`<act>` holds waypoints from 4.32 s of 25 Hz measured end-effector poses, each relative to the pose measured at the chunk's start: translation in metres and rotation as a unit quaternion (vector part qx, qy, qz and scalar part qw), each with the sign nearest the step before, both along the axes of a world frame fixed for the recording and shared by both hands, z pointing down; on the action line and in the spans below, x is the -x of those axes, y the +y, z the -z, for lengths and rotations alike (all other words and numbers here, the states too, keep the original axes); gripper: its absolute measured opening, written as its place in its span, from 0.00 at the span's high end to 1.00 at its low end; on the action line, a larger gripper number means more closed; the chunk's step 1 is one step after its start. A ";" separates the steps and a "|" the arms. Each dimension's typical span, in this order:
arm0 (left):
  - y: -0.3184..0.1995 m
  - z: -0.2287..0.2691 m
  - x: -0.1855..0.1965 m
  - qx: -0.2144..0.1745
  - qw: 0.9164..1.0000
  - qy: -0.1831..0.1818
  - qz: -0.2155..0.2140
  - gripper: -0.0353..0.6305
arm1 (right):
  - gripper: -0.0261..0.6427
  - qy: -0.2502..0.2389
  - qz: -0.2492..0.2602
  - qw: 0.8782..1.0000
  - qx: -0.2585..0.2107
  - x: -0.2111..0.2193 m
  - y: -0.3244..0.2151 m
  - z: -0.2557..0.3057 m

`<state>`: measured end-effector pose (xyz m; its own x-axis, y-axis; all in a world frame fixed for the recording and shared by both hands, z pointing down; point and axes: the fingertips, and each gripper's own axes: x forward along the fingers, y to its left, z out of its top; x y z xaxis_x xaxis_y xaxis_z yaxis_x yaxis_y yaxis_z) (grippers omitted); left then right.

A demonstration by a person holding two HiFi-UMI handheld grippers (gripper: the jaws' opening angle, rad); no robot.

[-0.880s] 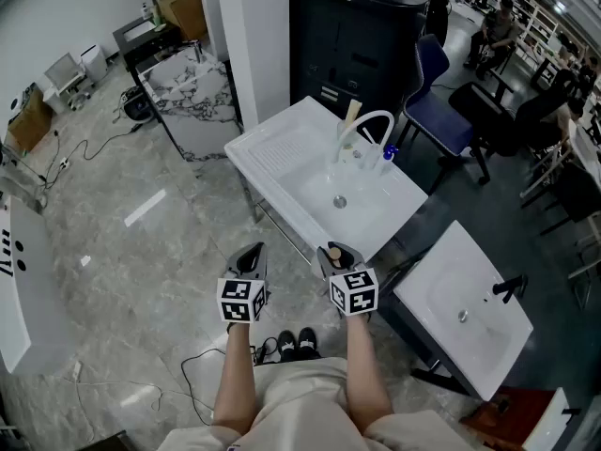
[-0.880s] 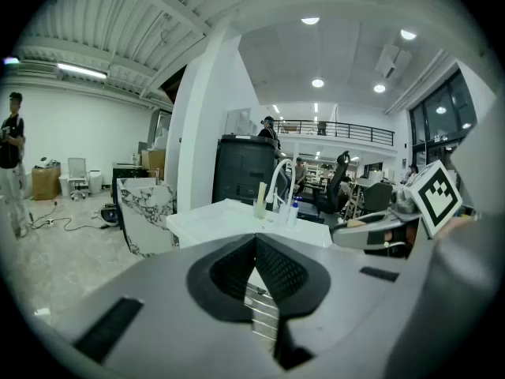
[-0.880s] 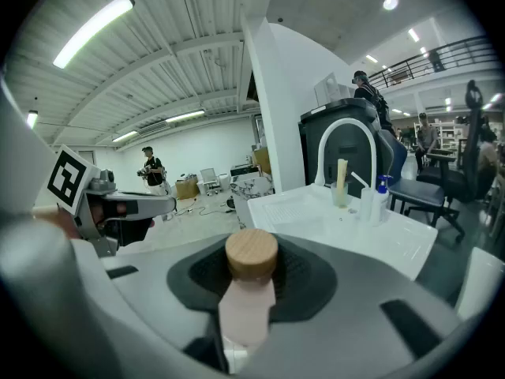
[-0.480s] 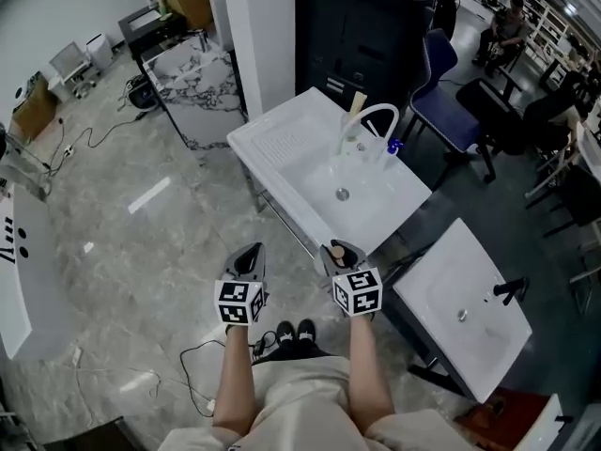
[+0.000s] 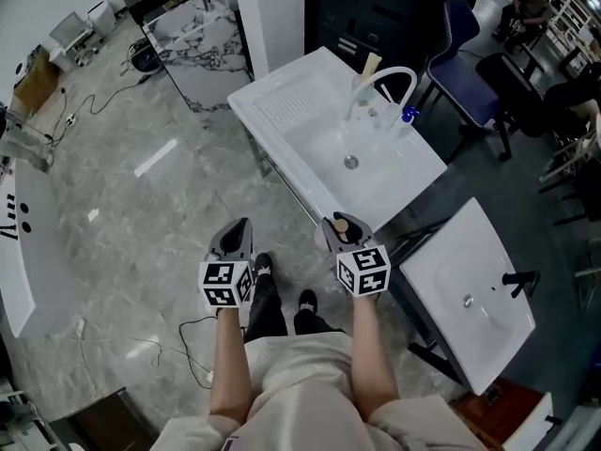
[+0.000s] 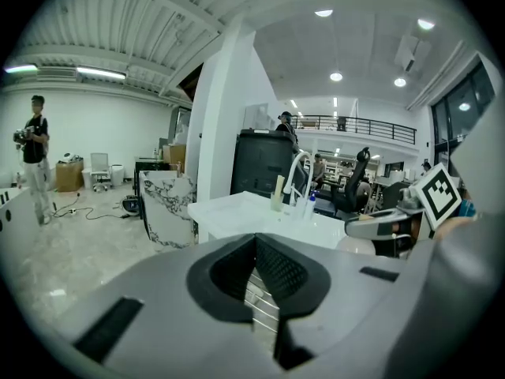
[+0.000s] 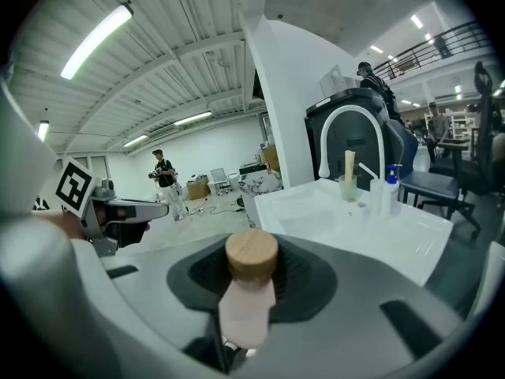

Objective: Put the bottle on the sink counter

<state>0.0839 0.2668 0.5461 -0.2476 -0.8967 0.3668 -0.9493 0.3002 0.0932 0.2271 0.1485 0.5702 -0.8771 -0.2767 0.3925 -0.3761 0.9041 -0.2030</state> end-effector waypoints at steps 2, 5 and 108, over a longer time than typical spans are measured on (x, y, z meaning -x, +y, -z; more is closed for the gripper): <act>-0.008 0.001 0.009 -0.006 1.000 -0.002 0.003 0.94 | 0.80 0.000 0.008 1.000 -0.003 0.010 -0.002 -0.001; -0.021 0.005 0.024 -0.016 1.000 -0.003 0.003 0.94 | 0.80 0.000 0.012 1.000 -0.007 0.026 -0.009 -0.002; -0.435 0.011 0.223 -0.010 0.923 -0.013 -0.384 0.94 | 0.80 -0.005 -0.265 0.964 -0.029 0.277 -0.400 -0.009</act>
